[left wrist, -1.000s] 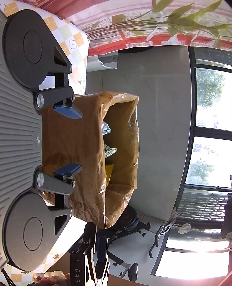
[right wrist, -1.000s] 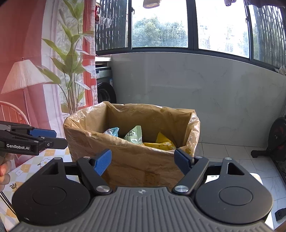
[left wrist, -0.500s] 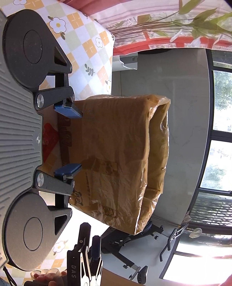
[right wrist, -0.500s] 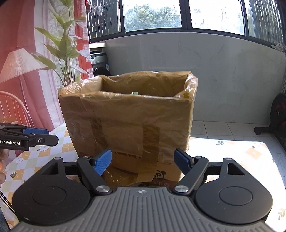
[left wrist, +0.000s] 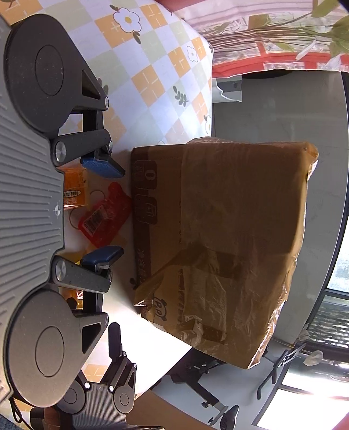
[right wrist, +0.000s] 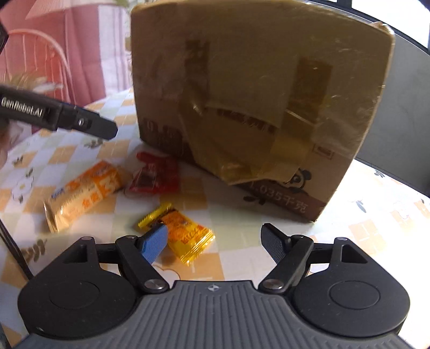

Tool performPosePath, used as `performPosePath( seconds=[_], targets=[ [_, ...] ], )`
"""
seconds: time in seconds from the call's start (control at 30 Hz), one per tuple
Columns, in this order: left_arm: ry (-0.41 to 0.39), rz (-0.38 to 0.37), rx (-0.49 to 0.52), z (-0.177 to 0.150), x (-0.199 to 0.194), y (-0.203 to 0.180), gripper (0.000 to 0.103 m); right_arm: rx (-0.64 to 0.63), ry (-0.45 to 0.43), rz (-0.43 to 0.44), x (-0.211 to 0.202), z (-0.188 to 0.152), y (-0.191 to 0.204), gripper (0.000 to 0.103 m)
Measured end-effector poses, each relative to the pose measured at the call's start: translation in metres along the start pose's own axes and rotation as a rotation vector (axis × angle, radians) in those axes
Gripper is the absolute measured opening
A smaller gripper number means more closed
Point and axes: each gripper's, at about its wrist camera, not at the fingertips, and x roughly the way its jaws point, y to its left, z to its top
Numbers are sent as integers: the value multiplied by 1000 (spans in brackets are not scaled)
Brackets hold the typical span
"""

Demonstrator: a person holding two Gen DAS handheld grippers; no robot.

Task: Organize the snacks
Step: 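Grasp yellow candy packet with right tool while left tool lowers onto red packet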

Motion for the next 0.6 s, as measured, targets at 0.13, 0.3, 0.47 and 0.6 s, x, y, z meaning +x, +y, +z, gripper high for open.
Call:
performPosePath(
  seconds=[0.13,0.3,0.47,0.6],
  targets=[
    [18,-1,-2,-3,7,1,58,-32,16,37,11,-4,4,78],
    [39,6,-1,-3,15,1,58,-36,21,72,28,3,7,78],
    [60,28,-25,-3,23,6,58,11,-13,104,29,2,2,61],
    [87,19,-38,0,35,3,60,52,-44,104,23,-4,-7,38]
  ],
)
